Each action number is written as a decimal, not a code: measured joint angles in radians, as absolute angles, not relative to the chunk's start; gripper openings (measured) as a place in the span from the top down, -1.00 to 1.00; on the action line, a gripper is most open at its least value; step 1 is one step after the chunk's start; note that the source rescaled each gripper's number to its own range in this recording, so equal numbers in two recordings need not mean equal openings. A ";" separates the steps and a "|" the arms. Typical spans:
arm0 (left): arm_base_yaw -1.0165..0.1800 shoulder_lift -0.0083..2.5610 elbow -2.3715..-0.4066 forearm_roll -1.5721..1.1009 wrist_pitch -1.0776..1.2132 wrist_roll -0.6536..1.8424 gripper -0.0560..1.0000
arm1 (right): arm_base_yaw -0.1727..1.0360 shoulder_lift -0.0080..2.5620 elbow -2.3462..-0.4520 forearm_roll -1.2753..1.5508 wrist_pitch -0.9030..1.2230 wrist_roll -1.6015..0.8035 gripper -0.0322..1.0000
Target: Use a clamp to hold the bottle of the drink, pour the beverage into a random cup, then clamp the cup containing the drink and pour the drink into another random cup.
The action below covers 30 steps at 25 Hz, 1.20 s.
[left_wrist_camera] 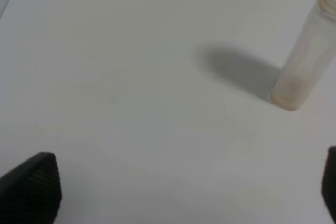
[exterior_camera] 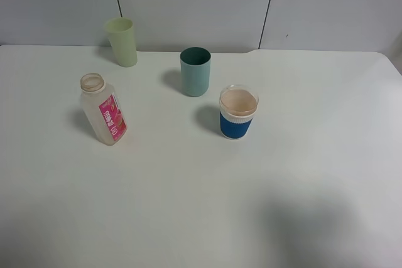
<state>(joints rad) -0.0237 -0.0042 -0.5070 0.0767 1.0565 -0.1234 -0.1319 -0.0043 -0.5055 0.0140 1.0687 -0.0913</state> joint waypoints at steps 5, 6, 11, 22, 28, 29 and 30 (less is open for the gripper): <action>-0.024 -0.004 -0.507 0.077 1.057 -0.123 -1.00 | -0.132 -0.004 -0.505 0.014 1.069 -0.091 -0.31; -0.024 -0.004 -0.507 0.077 1.057 -0.123 -1.00 | -0.132 -0.004 -0.505 0.014 1.069 -0.091 -0.31; -0.024 -0.004 -0.507 0.077 1.057 -0.123 -1.00 | -0.132 -0.004 -0.505 0.014 1.069 -0.091 -0.31; -0.024 -0.004 -0.507 0.077 1.057 -0.123 -1.00 | -0.132 -0.004 -0.505 0.014 1.069 -0.091 -0.31; -0.024 -0.004 -0.507 0.077 1.057 -0.123 -1.00 | -0.132 -0.004 -0.505 0.014 1.069 -0.091 -0.31; -0.024 -0.004 -0.507 0.077 1.057 -0.123 -1.00 | -0.132 -0.004 -0.505 0.014 1.069 -0.091 -0.31; -0.024 -0.004 -0.507 0.077 1.057 -0.123 -1.00 | -0.132 -0.004 -0.505 0.014 1.069 -0.091 -0.31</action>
